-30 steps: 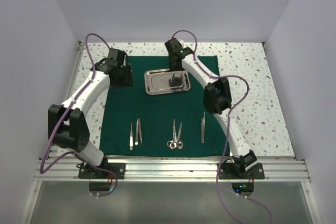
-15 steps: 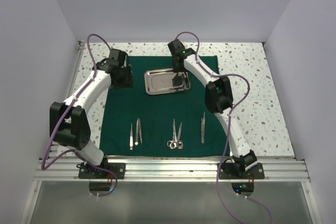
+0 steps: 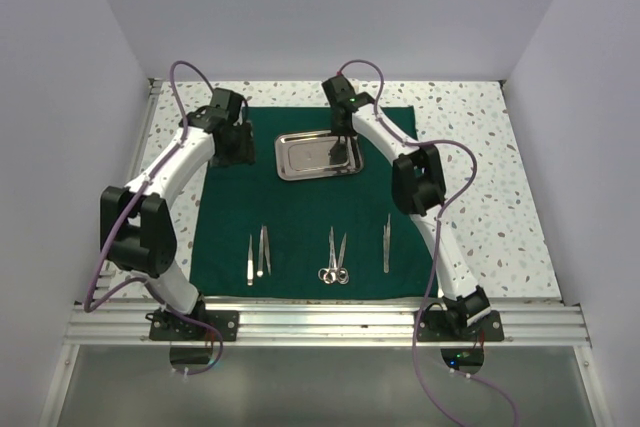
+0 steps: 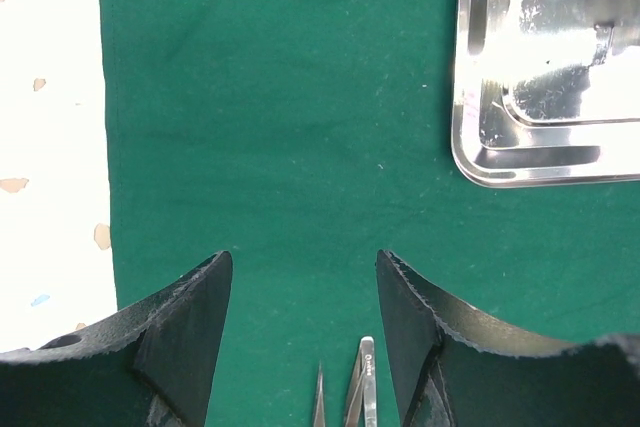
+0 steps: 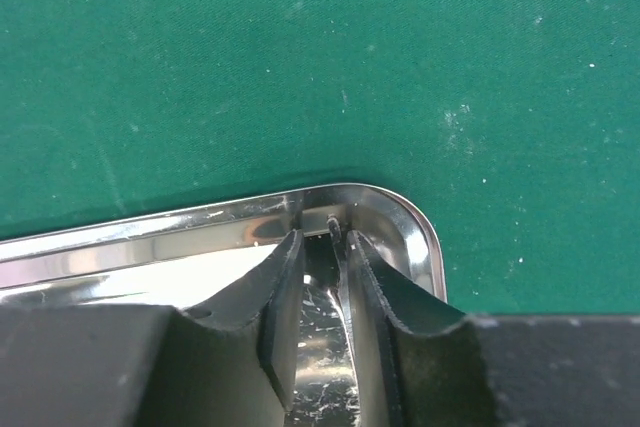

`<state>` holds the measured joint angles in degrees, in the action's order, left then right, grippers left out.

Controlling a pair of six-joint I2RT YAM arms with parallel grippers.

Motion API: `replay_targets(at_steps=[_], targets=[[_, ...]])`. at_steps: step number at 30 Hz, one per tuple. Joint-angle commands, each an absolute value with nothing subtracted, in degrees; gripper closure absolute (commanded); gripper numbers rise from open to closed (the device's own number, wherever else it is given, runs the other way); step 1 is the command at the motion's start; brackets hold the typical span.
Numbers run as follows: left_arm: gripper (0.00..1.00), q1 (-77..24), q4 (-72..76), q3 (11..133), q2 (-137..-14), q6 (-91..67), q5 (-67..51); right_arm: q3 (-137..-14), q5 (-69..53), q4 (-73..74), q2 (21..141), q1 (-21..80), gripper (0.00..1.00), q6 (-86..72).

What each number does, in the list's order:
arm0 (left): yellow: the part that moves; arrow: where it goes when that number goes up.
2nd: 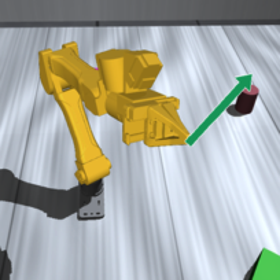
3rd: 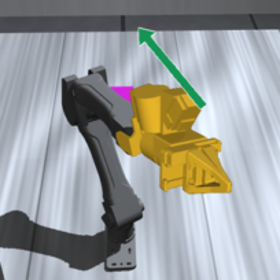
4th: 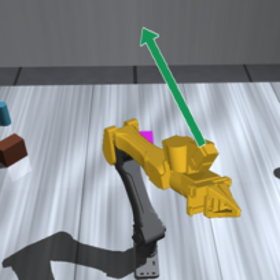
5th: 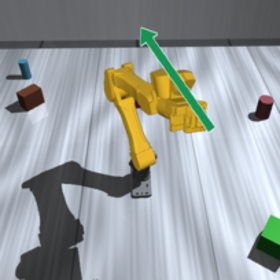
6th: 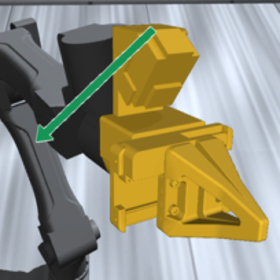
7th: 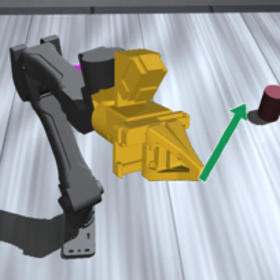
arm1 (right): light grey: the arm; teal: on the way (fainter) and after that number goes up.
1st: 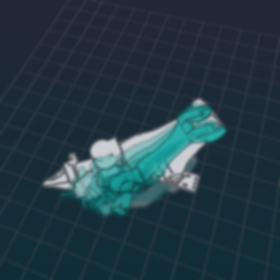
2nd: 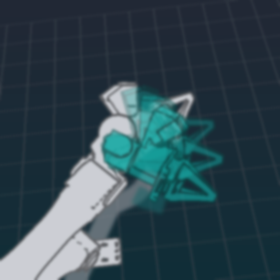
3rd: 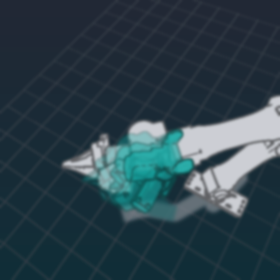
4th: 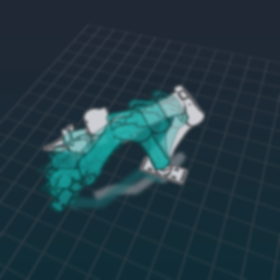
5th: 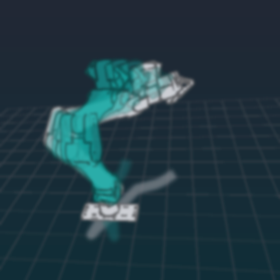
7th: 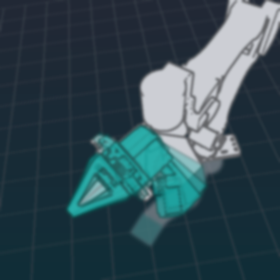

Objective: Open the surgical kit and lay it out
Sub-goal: Pick up the medical item from the container.

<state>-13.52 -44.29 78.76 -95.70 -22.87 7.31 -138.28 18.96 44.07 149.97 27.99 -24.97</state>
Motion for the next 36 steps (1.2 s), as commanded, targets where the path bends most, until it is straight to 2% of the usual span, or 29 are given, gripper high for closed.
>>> replay_targets(at_steps=[1,6,12,17,25,36], targets=[[0.37,-12.92,-45.79,82.35,-96.68,-21.27,7.82,-136.58,17.49,46.32,150.64,27.16,0.73,-26.10],[0.37,-12.92,-46.23,83.67,-98.17,-21.36,7.73,-136.93,18.45,47.28,151.35,27.07,0.74,-25.23],[0.37,-12.92,-46.32,84.11,-99.14,-21.36,7.65,-135.53,19.78,48.78,151.79,26.54,0.82,-24.26],[0.38,-12.66,-46.41,84.11,-99.49,-21.01,7.65,-135.44,18.90,49.39,153.28,26.46,1.00,-23.64],[0.38,-12.22,-45.79,83.94,-99.76,-21.01,6.86,-142.03,19.07,51.51,154.95,26.46,1.00,-23.12],[0.39,-11.78,-45.27,85.08,-99.75,-21.18,6.33,-145.02,17.84,48.08,147.49,26.54,1.00,-22.85]])
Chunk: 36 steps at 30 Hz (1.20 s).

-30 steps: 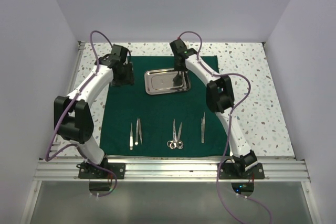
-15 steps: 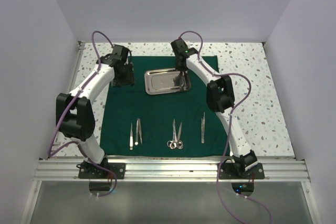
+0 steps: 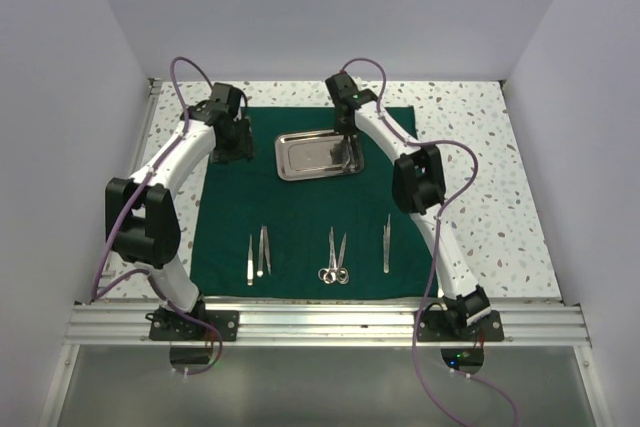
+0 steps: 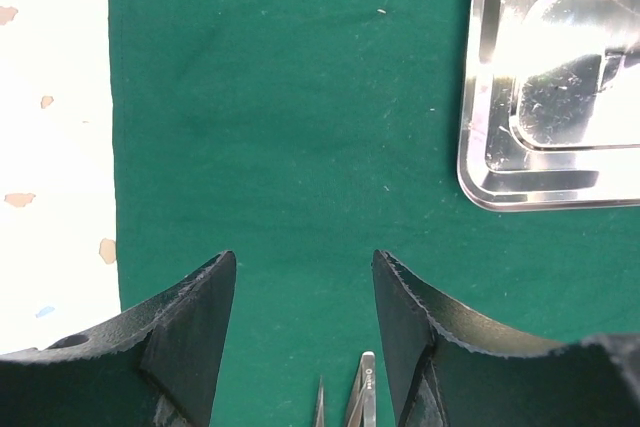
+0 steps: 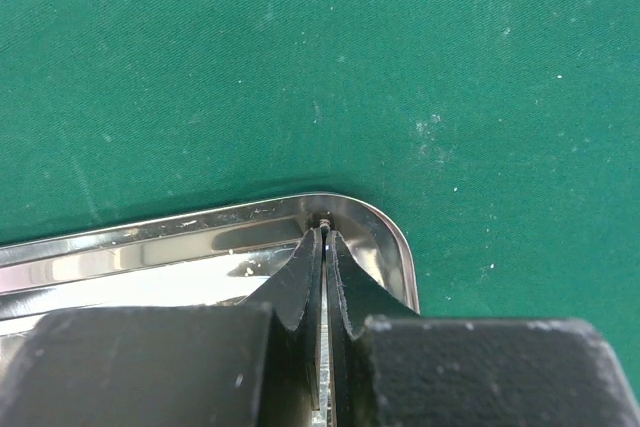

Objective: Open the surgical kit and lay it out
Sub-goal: Pick up the medical item from the container, then place the medical item in the surgical kit.

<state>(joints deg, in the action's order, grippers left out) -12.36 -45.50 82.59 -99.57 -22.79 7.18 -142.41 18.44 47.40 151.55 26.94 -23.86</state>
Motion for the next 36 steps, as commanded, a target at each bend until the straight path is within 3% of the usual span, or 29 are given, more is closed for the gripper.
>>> replay_targets(at_steps=[1,17,27,36], targets=[[0.39,-11.78,-45.26,85.25,-99.67,-21.18,6.33,-144.93,17.75,47.99,146.44,26.54,1.00,-22.85],[0.40,-11.78,-44.21,86.22,-100.55,-21.36,4.75,-134.76,16.96,49.83,131.94,26.46,1.00,-23.82],[0.39,-11.86,-44.91,91.05,-106.08,-22.41,2.64,-82.94,13.28,36.30,101.88,26.54,1.00,-24.61],[0.40,-11.78,-46.40,95.10,-112.14,-23.90,1.32,-60.76,11.34,31.82,84.91,26.81,1.00,-25.93]])
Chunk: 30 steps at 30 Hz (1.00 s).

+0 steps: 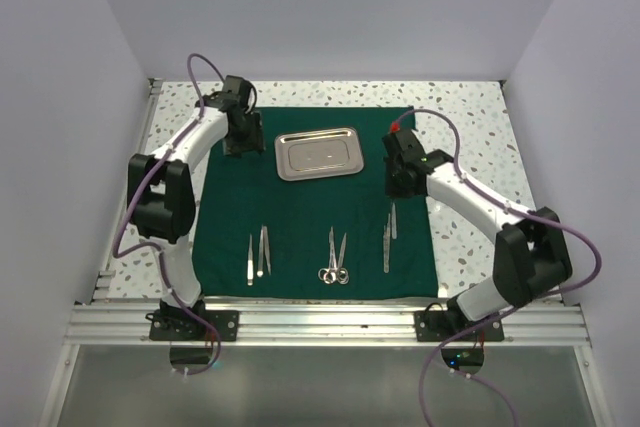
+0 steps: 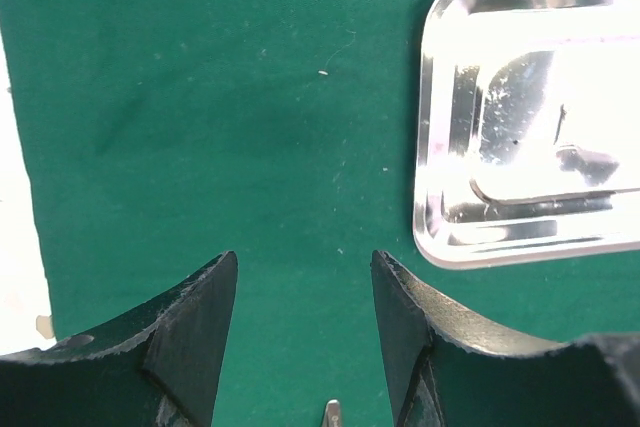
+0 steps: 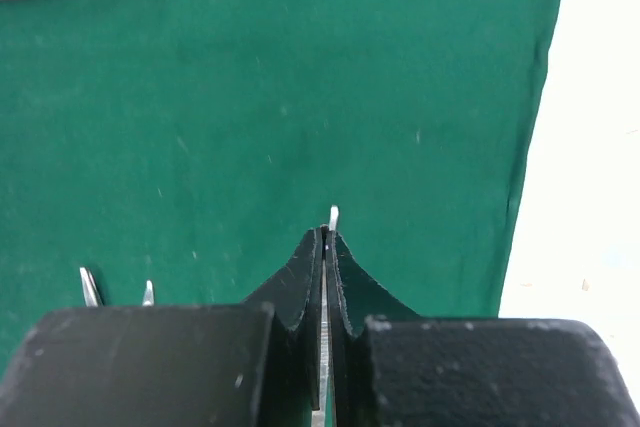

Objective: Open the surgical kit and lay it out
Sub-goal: Place the medical item in the surgical kit, then reset both arms

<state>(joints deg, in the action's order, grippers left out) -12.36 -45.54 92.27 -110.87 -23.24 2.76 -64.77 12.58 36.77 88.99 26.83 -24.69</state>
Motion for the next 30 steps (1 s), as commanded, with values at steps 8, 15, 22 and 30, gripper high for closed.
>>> replay_targets(at_steps=[8,15,22,30], targets=[[0.40,-11.78,-46.85,96.06,-113.20,-23.99,1.58,-50.36,9.93,28.48,79.72,28.21,1.00,-28.92],[0.40,-11.78,-46.85,95.89,-112.06,-23.91,2.81,-49.13,7.65,28.21,79.80,28.65,0.88,-28.04],[0.39,-11.78,-46.50,94.22,-109.95,-23.82,3.16,-53.34,7.56,33.30,74.63,29.00,0.02,-25.75],[0.39,-11.78,-44.04,89.04,-104.77,-24.70,1.76,-68.19,11.69,43.85,68.82,29.09,0.02,-24.70]])
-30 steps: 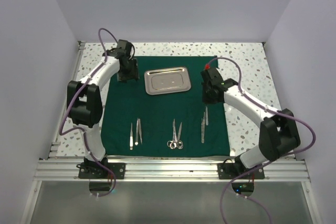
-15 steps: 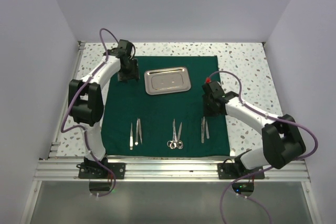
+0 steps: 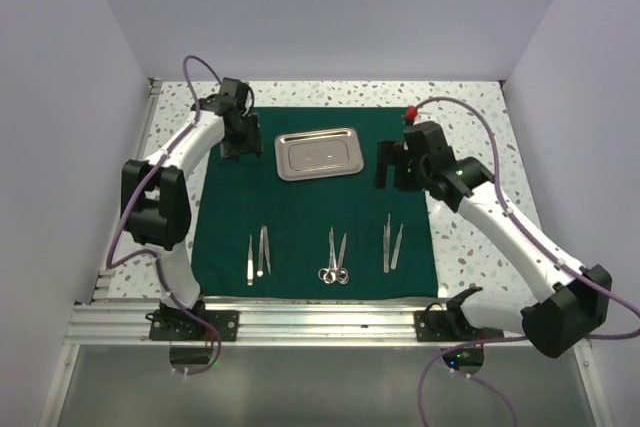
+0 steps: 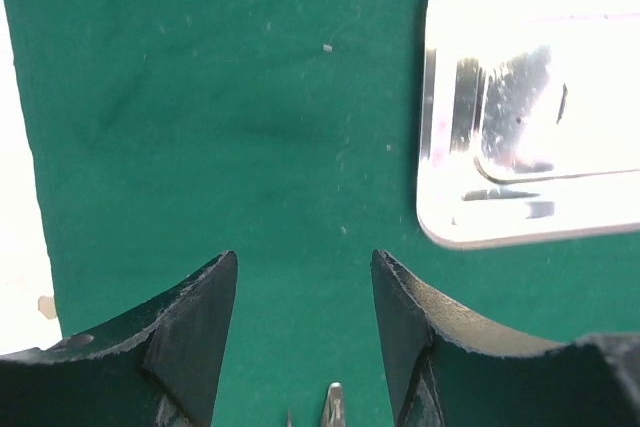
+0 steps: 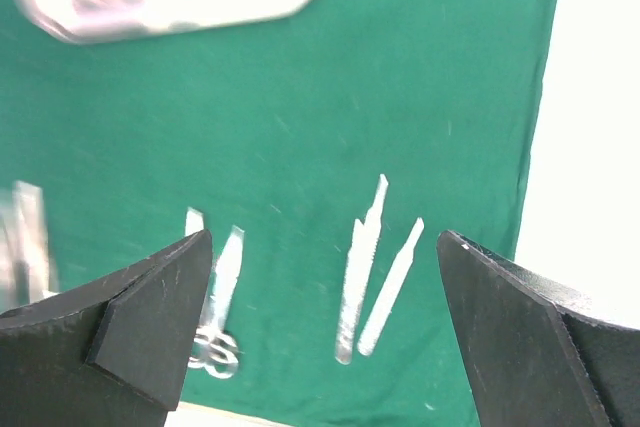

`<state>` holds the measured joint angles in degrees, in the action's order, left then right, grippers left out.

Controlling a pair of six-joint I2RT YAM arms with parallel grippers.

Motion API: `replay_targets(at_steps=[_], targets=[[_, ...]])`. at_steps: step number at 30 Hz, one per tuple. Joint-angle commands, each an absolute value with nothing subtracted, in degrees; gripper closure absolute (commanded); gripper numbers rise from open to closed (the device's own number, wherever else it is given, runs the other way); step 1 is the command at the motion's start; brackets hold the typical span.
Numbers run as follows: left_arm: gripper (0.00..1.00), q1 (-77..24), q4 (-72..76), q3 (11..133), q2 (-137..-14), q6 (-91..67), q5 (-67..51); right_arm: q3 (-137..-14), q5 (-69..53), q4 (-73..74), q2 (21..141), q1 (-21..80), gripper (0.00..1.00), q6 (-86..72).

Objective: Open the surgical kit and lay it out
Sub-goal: Reset both arms

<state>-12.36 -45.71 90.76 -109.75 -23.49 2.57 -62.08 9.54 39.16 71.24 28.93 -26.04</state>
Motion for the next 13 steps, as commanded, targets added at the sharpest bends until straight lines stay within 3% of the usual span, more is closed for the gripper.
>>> replay_targets(at_steps=[1,9,13], targets=[[0.39,-11.78,-43.51,87.55,-103.63,-24.87,1.41,-69.60,12.21,44.73,68.82,29.09,0.02,-24.87],[0.40,-11.95,-40.34,81.92,-97.74,-24.79,1.40,-78.83,9.17,43.42,65.04,29.00,0.02,-21.01],[0.40,-11.95,-39.82,79.38,-93.53,-23.47,4.21,-82.70,11.42,46.66,68.63,29.00,0.02,-22.67]])
